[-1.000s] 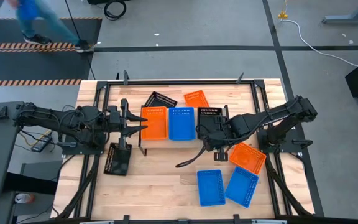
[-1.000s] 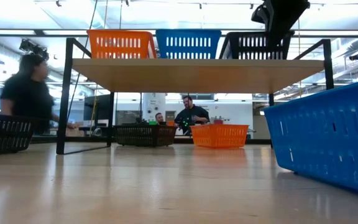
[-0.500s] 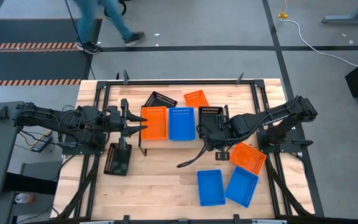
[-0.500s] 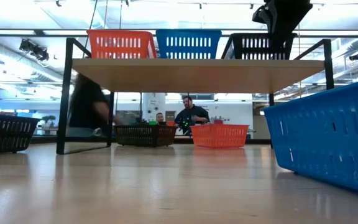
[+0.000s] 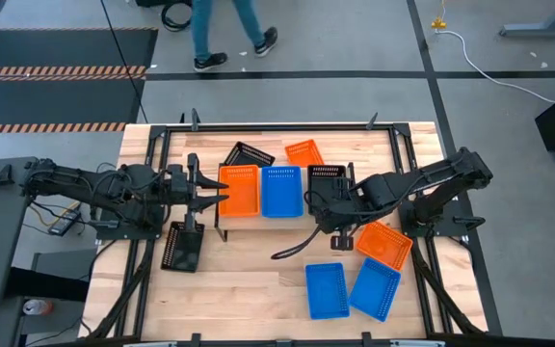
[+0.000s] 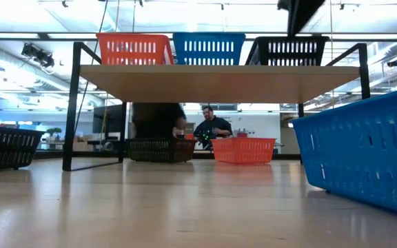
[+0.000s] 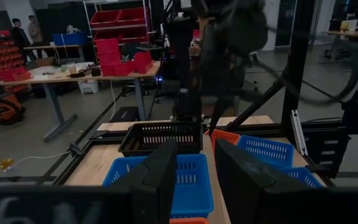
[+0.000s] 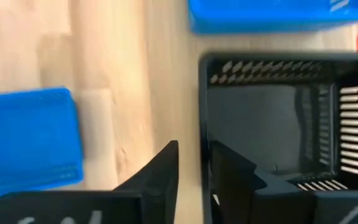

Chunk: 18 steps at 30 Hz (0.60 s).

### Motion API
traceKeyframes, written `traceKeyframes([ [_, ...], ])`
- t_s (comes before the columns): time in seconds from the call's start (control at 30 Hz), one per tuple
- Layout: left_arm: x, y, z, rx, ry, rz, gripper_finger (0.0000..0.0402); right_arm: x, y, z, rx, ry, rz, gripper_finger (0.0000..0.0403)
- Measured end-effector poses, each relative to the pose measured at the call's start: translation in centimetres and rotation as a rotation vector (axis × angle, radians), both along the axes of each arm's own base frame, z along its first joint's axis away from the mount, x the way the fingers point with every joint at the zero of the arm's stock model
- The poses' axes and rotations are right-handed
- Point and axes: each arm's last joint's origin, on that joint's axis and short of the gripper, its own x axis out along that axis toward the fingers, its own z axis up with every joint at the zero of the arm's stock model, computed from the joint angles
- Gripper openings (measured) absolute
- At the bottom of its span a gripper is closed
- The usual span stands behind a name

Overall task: Stack baskets on shelf by color
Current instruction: Put the bottom black bin on the shelf, then stack the left blue bin on top of the blue bin on the shelf

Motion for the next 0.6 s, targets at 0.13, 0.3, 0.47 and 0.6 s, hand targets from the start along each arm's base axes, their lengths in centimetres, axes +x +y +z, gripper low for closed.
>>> traceKeyframes([
  [0.13,0.0,0.0,0.0,0.001,0.0,0.0,0.0117,-0.1,1.4,1.4,0.047,-0.073,0.013,0.0127],
  [0.3,0.0,0.0,0.0,0.001,0.0,0.008,0.0117,-0.2,4.1,1.5,0.153,-0.107,0.096,0.015],
  [0.47,0.0,0.1,0.0,0.002,0.004,0.018,0.0117,-0.4,7.3,0.4,0.221,-0.065,0.152,0.0154],
  [0.6,0.0,0.1,0.0,0.002,0.002,0.027,0.0117,-0.4,10.4,-1.1,0.286,-0.02,0.173,0.0154],
])
